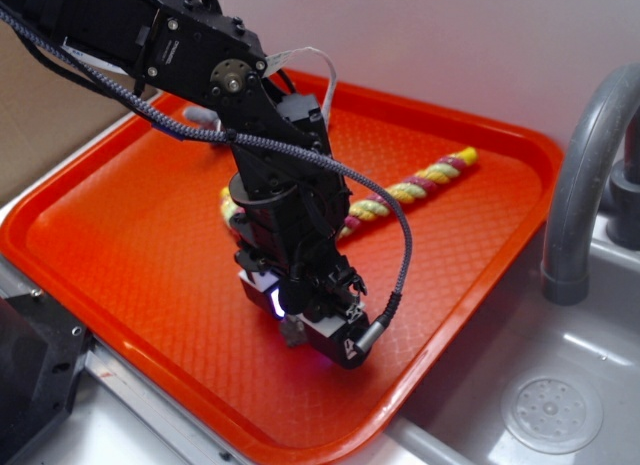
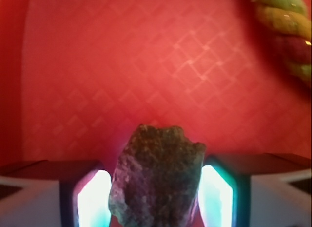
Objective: Grab the rock.
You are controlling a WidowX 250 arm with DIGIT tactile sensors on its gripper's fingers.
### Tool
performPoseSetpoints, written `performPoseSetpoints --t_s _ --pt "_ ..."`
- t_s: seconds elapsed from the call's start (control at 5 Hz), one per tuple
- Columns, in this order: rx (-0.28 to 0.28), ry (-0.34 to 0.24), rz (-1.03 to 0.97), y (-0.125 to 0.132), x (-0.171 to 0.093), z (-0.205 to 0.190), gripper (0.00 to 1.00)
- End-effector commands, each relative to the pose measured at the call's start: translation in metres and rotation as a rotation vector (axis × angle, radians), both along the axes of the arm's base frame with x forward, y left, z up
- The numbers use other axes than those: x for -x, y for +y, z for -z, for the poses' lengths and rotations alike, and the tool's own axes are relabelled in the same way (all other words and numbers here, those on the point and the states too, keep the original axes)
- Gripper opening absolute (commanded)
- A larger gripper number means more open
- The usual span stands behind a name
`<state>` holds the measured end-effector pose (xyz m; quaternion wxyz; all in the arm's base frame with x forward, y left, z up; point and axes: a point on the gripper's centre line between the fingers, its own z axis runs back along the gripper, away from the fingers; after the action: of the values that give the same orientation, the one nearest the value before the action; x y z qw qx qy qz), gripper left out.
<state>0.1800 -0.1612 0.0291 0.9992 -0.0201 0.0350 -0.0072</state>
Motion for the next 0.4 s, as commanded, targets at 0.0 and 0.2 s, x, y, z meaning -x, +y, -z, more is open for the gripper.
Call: performPoseSetpoints --t_s 0.0,0.2 --pt "0.007 -0.061 -0.124 0.034 -0.028 -0.085 0.00" --pt "0.042 -0.099 -0.224 0.072 -0.043 -0.125 0.00"
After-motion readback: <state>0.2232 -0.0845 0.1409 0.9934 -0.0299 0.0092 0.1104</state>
